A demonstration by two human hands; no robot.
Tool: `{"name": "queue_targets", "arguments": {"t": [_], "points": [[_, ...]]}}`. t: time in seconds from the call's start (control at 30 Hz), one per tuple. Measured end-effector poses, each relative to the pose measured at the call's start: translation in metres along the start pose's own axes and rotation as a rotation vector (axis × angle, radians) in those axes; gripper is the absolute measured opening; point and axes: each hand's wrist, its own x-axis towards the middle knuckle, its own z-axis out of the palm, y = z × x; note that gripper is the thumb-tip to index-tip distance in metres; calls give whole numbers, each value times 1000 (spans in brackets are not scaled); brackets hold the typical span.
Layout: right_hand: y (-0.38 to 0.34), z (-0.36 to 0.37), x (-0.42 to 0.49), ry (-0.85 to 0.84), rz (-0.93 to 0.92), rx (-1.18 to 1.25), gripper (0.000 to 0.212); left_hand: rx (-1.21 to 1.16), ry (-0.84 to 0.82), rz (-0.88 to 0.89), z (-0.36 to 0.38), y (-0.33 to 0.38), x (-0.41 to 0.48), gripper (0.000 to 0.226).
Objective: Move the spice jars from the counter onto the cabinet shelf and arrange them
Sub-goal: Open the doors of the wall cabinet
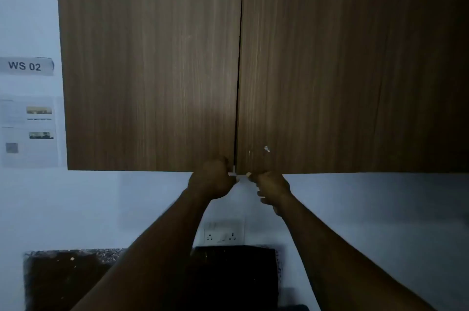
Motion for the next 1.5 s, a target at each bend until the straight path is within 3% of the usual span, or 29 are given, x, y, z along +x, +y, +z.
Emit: {"name": "queue_targets", "arguments": {"t": [0.1, 0.27, 0.43, 0.57, 0.63, 0.7, 0.8, 0.9, 1.0, 1.17, 1.3, 1.5], "points": [[2, 6, -1, -109, 134, 308, 25, -145, -9, -44, 6, 4, 2, 43], [0, 10, 1, -99, 173, 652, 15, -269, 12, -125, 9, 12, 8, 24], [1, 15, -5, -72, 193, 805, 25, -686, 66, -229, 7, 27, 8, 36], [1, 17, -19, 1, 200, 835, 36, -972, 20, -364, 2, 33, 6, 30], [1, 13, -29, 45, 159, 762, 42, -1054, 17, -388, -2, 33, 5, 32], [-2, 5, -41, 144, 81, 504, 51, -1113, 34, -380, -4, 36, 2, 26], [-9, -11, -64, 465, 26, -26, 83, -1224, -7, -294, -4, 50, -10, 16], [-14, -31, -90, 771, -141, -351, 77, -1291, -79, -144, -3, 74, -27, 24], [-20, -52, -115, 871, -445, -348, 55, -1331, -183, -21, -2, 99, -43, 31], [-40, -94, -146, 997, -666, -440, 27, -1346, -333, 191, -1, 149, -57, 20], [-43, -135, -175, 1059, -732, -643, 19, -1327, -384, 284, 3, 188, -67, 33], [-44, -187, -211, 1179, -649, -700, 13, -950, -233, 452, 17, 257, -74, 50]]}}
